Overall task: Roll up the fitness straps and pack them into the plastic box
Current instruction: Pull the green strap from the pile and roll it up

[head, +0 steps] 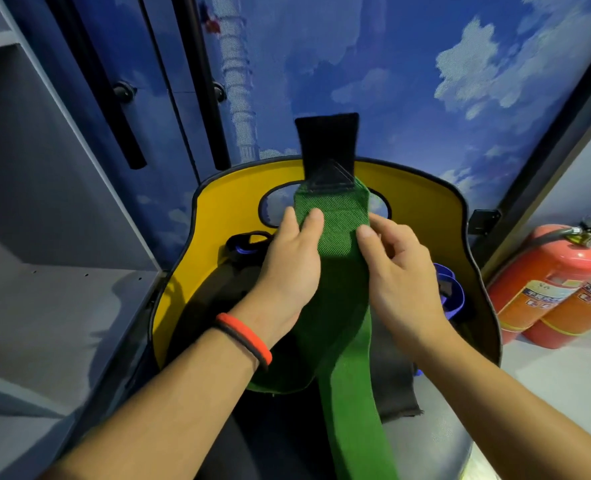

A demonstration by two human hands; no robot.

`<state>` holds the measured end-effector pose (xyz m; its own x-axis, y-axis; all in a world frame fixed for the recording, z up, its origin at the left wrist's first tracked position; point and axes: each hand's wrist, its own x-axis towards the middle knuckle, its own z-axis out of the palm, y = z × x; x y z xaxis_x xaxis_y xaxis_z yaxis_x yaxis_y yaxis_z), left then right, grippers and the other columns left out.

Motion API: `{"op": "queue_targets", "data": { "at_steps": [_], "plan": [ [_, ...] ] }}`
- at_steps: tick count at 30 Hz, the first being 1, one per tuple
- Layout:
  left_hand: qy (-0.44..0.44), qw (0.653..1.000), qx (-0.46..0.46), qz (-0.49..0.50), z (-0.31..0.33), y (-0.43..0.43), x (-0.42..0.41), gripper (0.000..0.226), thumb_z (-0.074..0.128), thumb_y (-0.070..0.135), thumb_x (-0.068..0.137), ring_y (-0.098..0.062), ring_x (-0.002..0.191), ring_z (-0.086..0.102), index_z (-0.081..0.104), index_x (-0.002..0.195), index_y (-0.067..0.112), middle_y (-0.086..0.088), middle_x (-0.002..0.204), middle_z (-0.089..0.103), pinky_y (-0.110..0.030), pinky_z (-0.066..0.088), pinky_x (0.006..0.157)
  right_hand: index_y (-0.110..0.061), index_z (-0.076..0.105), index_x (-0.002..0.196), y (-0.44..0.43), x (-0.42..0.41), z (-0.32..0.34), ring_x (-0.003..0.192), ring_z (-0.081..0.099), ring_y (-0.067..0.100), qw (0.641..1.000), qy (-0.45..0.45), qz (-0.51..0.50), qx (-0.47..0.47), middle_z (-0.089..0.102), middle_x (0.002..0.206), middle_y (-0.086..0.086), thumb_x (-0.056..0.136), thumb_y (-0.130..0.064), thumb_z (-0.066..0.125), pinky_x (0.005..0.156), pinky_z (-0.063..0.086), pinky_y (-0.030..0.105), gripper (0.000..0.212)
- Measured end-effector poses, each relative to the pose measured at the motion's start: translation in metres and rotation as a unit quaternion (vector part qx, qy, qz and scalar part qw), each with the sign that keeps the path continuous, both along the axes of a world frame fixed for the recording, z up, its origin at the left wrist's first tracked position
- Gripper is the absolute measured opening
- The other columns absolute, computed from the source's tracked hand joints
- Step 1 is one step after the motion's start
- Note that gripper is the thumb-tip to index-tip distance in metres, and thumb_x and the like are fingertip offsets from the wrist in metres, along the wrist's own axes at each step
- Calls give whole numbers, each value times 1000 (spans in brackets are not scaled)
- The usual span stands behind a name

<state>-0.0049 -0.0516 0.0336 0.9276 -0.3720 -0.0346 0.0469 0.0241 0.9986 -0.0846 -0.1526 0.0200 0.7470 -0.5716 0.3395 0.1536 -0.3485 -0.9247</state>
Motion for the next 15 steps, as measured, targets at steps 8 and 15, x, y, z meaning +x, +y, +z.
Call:
{"op": "queue_targets", "data": {
  "at_steps": [8, 15],
  "plan": [
    [-35, 998, -36, 43, 8, 0, 5, 64, 41, 40, 108, -1, 143, 26, 12, 161, 19, 8, 163, 25, -21, 20, 109, -12, 67, 94, 9, 2, -16, 85, 66, 35, 999, 42, 13, -20, 71, 86, 11, 100, -39, 48, 76, 54, 57, 33],
    [-150, 988, -41, -6, 22, 14, 20, 19, 57, 30, 102, -9, 107, 68, 59, 119, 21, 4, 112, 72, -38, 54, 97, -2, 73, 105, -2, 0, -4, 100, 72, 34, 979, 47, 111, 166, 74, 104, 22, 107, -14, 49, 86, 59, 45, 27]
  ]
}}
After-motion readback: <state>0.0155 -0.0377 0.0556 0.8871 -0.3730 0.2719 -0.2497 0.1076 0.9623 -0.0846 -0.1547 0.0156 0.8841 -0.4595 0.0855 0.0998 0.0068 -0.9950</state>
